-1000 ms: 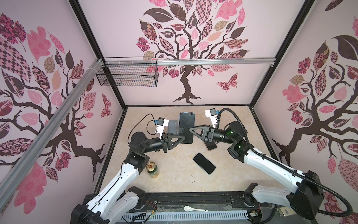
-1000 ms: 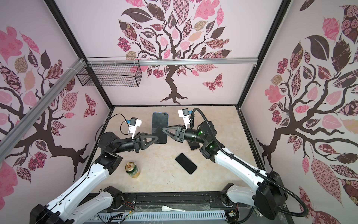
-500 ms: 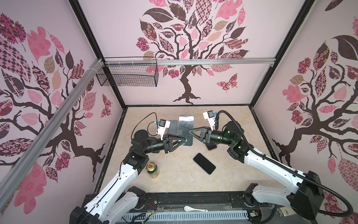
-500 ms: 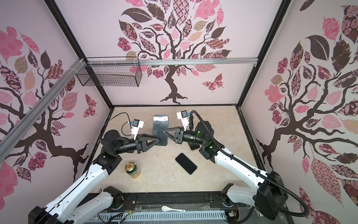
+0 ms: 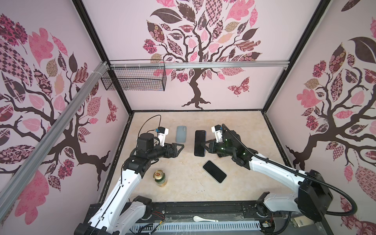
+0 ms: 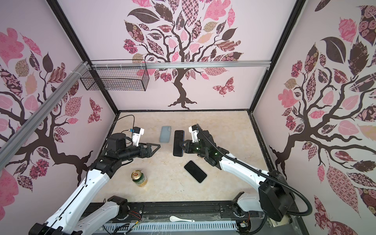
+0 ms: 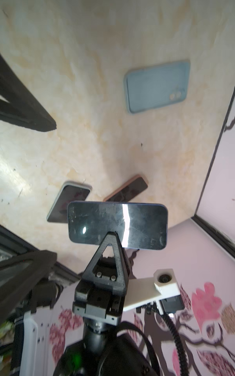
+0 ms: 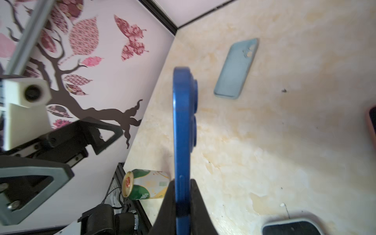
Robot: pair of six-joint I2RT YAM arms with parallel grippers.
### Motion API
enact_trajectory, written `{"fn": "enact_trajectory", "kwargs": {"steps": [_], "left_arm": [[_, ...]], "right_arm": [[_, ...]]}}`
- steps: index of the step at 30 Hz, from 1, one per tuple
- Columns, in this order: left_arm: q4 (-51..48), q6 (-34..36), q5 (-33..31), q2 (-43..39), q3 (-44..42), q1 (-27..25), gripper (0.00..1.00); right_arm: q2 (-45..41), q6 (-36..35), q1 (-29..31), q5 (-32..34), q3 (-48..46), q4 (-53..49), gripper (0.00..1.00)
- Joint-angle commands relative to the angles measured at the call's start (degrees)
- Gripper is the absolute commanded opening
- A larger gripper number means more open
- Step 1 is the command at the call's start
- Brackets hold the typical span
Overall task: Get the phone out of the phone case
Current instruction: 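Open and withdraw the left gripper while the right gripper lowers the phone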
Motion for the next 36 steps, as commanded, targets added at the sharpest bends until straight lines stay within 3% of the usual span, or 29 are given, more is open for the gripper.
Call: {"fn": "enact_trajectory", "kwargs": {"steps": [1,4,8,14,21,36], "left_arm": [[-5.05,2.14,-12.47,0.67,2.13,0.33,0.98],[-6.33,1.99,-18.92,1.17,1.75,0.4,0.98],[-6.92,2.27,-20.24,0.98,1.17,0.34,0.98],[-9.23,-4.12,-26.65,0.16,1.08,0.49,0.98],[-12.45,-4.06,-23.64,3.87,4.27,0.62,0.98],[-11.31,-0.87,-20.84,0.81,2.63,0.54,0.98]], "right_arm": [[5.19,4.79,0.11,-1.83,0.77,6.49,0.0],[10.55,9.36,0.21,-5.17,1.74,9.81,0.0],[17.57,15.15,0.28,-10.0,4.2,14.09,0.0],[25.88,20.22,1.14,-13.13,7.37,19.02,0.0],[33.12,24.06,1.92,-14.69,11.98,21.37,0.0],[43.22,26.96,3.23,-16.86,19.14,23.53,0.0]]}}
